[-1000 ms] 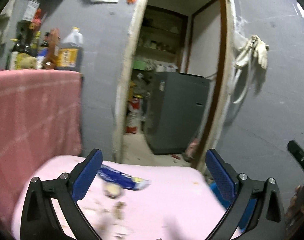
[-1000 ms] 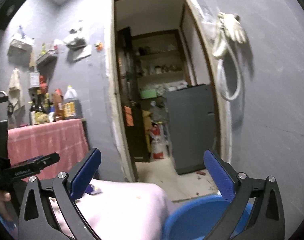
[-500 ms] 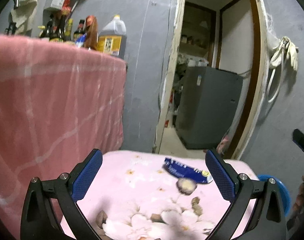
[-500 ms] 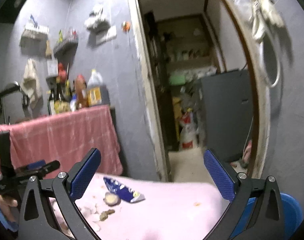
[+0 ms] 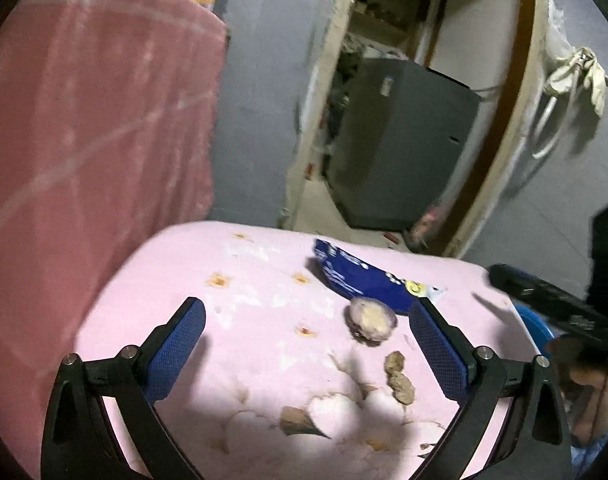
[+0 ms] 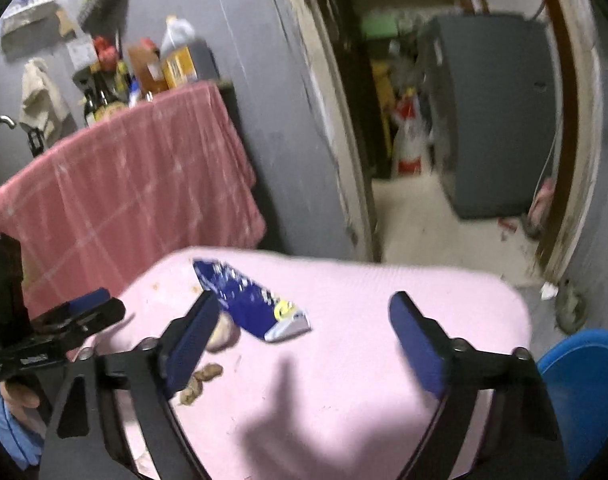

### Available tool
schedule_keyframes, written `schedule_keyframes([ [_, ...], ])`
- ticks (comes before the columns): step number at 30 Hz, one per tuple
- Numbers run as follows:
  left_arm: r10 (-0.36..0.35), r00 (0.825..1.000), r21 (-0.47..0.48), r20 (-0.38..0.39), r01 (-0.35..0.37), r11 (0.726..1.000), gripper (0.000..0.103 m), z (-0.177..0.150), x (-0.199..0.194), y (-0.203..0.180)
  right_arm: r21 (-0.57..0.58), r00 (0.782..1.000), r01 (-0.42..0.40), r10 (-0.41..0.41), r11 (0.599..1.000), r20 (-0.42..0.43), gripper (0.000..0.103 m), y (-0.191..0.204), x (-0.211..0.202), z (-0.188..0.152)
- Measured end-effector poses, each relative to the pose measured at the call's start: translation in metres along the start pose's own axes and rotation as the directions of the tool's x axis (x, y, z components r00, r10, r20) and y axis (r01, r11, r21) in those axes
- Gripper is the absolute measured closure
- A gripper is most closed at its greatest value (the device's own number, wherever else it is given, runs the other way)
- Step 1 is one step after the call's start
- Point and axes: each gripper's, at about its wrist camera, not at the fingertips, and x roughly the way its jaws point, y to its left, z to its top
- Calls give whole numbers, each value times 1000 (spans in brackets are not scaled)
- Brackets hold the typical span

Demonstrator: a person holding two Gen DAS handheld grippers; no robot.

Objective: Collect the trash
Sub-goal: 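Grasp beige round peel with left gripper while right gripper grasps blue snack bag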

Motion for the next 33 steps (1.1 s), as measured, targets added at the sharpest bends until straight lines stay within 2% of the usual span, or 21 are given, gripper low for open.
schedule_keyframes([
  [2,-39,999,2,-38,39,999,24,1,8,-1,-8,998,-2,2,1000,-60,30,-1,15,-2],
  [5,-88,991,-9,-102,87,996,41,1,19,-2,-2,993,-24,23,1000,-119,34,-3,29,-2],
  [10,-171,967,-63,-190,162,985,51,5,45,-4,-29,980,-47,41,998,-197,42,2,53,1],
  [11,-176,963,-66,-204,166,984,54,5,49,-6,-33,977,-51,43,998,-209,46,3,57,2],
  [14,-185,951,-65,-247,174,983,58,5,60,-10,-39,968,-71,59,997,-242,47,6,67,1],
  [18,-193,947,-74,-257,180,981,64,7,66,-12,-61,958,-87,67,994,-277,53,11,74,-1],
  [19,-193,945,-74,-264,179,981,69,7,67,-12,-69,956,-85,62,994,-285,55,12,76,-2],
  [20,-193,942,-73,-273,180,981,76,7,68,-12,-75,955,-86,60,993,-290,62,14,76,-3],
  [22,-206,936,-74,-286,193,978,83,5,69,-15,-85,952,-83,54,993,-300,67,16,77,-5],
  [24,-208,935,-70,-288,196,978,85,6,66,-16,-94,951,-77,45,993,-305,76,17,77,-5],
  [33,-249,934,-155,-257,215,964,91,2,53,0,-118,962,-54,20,992,-271,86,14,59,-12],
])
